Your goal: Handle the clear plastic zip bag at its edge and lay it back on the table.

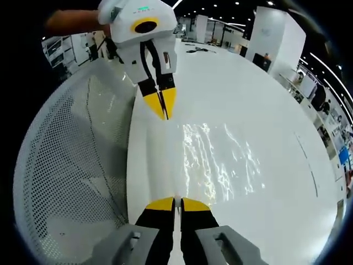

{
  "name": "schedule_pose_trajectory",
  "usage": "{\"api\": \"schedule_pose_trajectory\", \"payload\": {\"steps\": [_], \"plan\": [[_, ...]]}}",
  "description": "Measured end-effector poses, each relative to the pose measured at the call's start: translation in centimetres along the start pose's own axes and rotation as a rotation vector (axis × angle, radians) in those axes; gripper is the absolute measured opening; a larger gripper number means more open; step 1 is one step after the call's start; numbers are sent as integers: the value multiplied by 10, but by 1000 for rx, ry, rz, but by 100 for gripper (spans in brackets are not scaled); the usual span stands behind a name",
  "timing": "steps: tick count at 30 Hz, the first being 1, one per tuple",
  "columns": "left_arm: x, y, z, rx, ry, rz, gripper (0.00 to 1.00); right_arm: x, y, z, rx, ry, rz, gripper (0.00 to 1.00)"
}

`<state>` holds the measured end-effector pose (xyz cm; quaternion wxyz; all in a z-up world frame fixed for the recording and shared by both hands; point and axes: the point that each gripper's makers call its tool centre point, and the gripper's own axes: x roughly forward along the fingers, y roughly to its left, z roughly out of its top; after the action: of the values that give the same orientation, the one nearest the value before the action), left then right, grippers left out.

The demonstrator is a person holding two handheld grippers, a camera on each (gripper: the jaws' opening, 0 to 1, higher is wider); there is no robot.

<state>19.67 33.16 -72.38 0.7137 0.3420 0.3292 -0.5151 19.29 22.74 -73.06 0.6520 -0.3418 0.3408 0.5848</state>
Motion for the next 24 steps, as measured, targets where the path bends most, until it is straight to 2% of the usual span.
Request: {"api": "schedule_pose_trajectory", "payload": {"steps": [8, 14, 24], "plan": [[1, -1, 0, 49, 11, 9, 0, 2, 1, -2, -5, 7, 6, 0], [0, -2, 2, 65, 12, 9, 0, 1, 2, -3, 17, 8, 11, 0], [0, -4, 4, 92, 14, 9, 0, 2, 4, -2, -2, 10, 9, 0]]}}
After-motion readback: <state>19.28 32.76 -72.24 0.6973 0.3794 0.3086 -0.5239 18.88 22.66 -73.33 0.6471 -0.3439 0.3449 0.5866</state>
